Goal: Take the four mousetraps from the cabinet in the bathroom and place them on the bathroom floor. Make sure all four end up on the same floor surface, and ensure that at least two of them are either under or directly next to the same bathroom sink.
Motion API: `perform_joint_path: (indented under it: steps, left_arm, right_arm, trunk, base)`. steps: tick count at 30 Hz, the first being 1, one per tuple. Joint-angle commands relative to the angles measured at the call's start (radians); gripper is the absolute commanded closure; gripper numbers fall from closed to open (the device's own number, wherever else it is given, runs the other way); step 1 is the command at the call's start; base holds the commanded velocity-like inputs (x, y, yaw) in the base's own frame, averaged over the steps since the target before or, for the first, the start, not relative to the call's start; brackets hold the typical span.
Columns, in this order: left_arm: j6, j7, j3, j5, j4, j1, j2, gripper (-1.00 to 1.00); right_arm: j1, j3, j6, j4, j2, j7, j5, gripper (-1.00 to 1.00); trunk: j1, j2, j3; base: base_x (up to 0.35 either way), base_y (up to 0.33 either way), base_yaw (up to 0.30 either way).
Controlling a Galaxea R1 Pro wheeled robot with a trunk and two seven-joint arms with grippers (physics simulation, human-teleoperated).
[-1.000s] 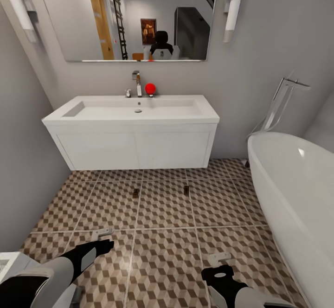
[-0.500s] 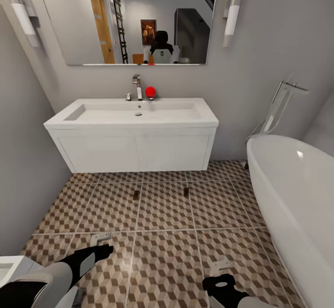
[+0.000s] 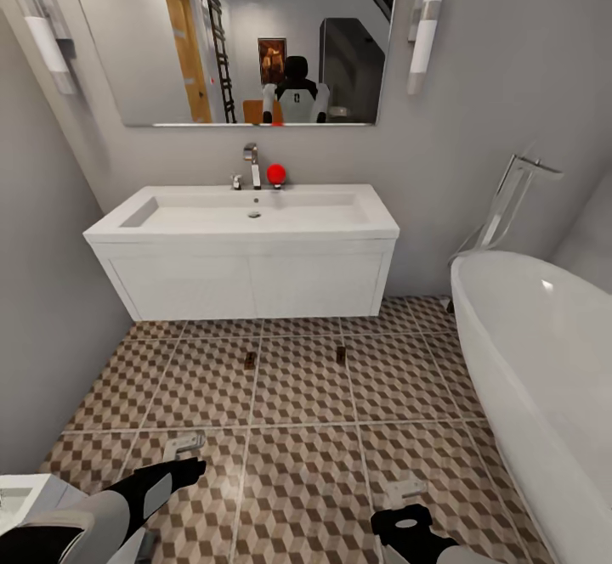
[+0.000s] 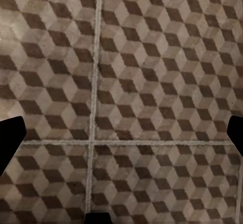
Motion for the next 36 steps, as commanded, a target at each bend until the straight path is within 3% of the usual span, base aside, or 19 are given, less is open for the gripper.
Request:
perform_joint_path:
  steps: [1, 36]
  left_arm:
    - [0.004, 0.001, -0.006, 0.009, 0.0, 0.0, 0.0, -1.0]
    - [0.004, 0.001, -0.006, 0.01, 0.0, 0.032, -0.001, -1.0]
  right_arm:
    - [-0.001, -0.009, -0.004, 0.003, 0.0, -0.005, 0.009, -1.0]
    - [0.044, -0.009, -0.001, 0.003, -0.004, -0.005, 0.008, -1.0]
  trunk:
    - [-0.004, 0.007, 0.002]
    - [-0.138, 0.252, 0.112]
  base:
    - [0.0, 0.0, 0.0]
    - [0.0, 0.0, 0.0]
